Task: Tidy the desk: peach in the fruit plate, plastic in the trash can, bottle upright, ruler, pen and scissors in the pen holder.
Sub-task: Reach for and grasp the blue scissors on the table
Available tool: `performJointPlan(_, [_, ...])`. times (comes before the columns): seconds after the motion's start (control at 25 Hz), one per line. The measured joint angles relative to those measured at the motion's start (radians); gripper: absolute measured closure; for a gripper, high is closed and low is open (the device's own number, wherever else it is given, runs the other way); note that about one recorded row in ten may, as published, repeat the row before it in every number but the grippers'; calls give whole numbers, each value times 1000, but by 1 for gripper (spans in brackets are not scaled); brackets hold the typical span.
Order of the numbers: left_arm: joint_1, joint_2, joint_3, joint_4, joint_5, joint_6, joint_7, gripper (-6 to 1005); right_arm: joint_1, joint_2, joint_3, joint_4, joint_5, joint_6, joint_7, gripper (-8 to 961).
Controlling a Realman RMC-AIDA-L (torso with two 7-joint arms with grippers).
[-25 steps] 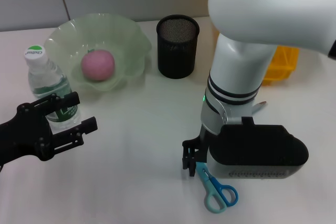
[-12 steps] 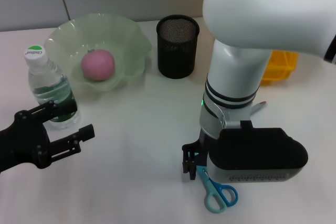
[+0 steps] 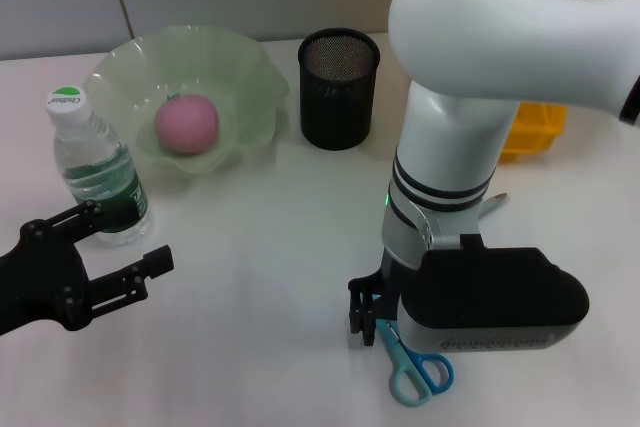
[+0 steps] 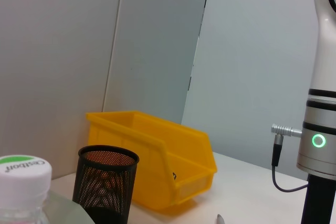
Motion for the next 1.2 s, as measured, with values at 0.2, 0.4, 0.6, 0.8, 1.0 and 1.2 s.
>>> performJointPlan(0.2, [-2,0,0,0,-1,0,1,244,5,-2,-1,15,9,6,-19,457])
performJointPlan(0.4, [-3,-1,-1,0,-1,0,2,245,10,-2,-2,31,10,16,-31,463])
performJointPlan(0.6, [0,-2,-2,0,-1,-1,6,245,16,-1,-5,39,10,17,-32,469])
performJointPlan(0.8, [1,-2,-2,0,-2,-4,8,244,20,-2,-6,49,11,18,-39,475])
performJointPlan(1.0, [-1,-2,-2,0,-3,-6,8,244,24,-1,-6,60,14,24,-43,481])
performJointPlan(1.2, [-1,-2,-2,0,-2,-6,8,245,31,0,-6,72,19,31,-45,487])
